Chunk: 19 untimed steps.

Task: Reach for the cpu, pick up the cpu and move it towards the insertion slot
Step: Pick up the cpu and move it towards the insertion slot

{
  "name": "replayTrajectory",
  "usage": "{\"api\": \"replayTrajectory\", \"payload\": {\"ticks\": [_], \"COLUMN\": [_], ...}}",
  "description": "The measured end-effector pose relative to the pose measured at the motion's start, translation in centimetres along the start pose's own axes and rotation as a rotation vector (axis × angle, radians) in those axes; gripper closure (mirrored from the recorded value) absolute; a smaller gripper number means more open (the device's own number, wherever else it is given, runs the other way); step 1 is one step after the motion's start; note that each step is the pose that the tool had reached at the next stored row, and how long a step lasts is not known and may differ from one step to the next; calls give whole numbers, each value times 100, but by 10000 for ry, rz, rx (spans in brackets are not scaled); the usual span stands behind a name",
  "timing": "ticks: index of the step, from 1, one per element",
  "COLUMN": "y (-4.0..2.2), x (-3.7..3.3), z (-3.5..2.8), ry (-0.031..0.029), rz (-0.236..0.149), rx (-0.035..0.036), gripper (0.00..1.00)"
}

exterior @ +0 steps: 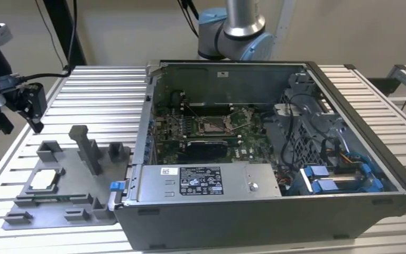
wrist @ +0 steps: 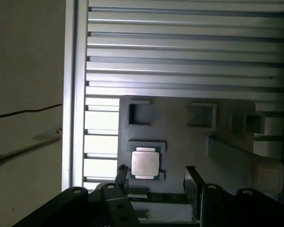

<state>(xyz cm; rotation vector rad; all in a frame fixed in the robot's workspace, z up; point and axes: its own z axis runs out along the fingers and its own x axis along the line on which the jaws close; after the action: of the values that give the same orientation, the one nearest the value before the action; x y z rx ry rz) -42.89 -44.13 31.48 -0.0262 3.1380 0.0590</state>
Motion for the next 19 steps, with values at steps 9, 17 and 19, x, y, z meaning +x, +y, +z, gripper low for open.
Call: {"api": "replayTrajectory", "payload": {"ticks": [9, 17, 19], "y": [-60, -113, -121], "x": [1, 2, 3], "z": [114, 236, 272], "ry": [1, 1, 1], "rz": [0, -1, 1], "rx": [1, 1, 1], "gripper": [0, 0, 0]}}
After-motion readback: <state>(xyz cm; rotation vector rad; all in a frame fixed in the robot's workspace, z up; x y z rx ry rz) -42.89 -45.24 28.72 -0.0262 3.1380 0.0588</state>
